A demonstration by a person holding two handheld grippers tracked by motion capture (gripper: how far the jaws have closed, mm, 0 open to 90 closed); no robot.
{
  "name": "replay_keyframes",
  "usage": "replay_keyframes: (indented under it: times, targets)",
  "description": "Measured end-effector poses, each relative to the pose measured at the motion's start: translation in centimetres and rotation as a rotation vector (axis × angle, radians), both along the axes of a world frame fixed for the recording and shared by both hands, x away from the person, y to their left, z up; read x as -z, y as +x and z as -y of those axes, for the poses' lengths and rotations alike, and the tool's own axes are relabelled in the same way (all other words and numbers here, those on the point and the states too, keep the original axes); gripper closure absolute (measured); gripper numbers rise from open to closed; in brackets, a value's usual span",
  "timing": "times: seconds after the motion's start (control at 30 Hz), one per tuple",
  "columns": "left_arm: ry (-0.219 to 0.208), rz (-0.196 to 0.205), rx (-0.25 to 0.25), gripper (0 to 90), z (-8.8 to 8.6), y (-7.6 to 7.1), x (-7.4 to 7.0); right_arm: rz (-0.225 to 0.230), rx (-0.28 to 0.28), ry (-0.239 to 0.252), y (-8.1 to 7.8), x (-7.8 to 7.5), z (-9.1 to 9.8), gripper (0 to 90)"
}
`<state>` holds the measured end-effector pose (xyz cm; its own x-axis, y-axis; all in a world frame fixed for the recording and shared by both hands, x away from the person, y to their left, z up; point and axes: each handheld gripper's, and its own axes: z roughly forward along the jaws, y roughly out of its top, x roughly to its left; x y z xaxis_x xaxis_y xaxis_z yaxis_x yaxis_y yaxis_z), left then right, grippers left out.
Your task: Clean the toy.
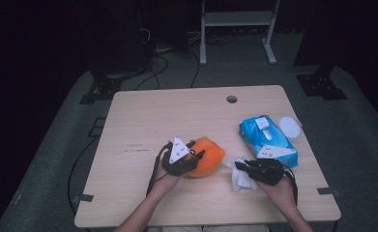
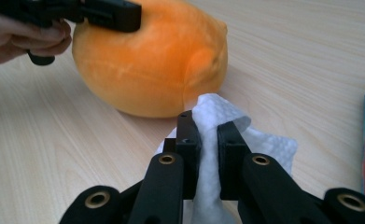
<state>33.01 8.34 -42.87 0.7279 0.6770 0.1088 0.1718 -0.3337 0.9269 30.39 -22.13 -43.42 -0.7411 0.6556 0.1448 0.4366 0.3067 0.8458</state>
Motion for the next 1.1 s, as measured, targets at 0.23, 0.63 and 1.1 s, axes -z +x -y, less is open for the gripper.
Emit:
replay_keyframes:
  times: [0.23, 0.63, 1.1]
  targets:
    - [0.006, 0.031, -0.027, 54.8, 0.3, 0.4, 0.1, -0.019, 0.006, -0.035, 0.5, 1.0, 0.2, 81.4]
    - [0.019, 0.005, 0.045, 44.2, 0.6, -0.2, -0.4, -0.043, 0.014, -0.093, 0.3, 1.1, 0.6, 62.7]
    - [-0.051, -0.011, 0.068, 35.4, -0.5, -1.0, -1.7, -0.072, 0.043, -0.079, -0.7, 0.4, 3.3, 48.1]
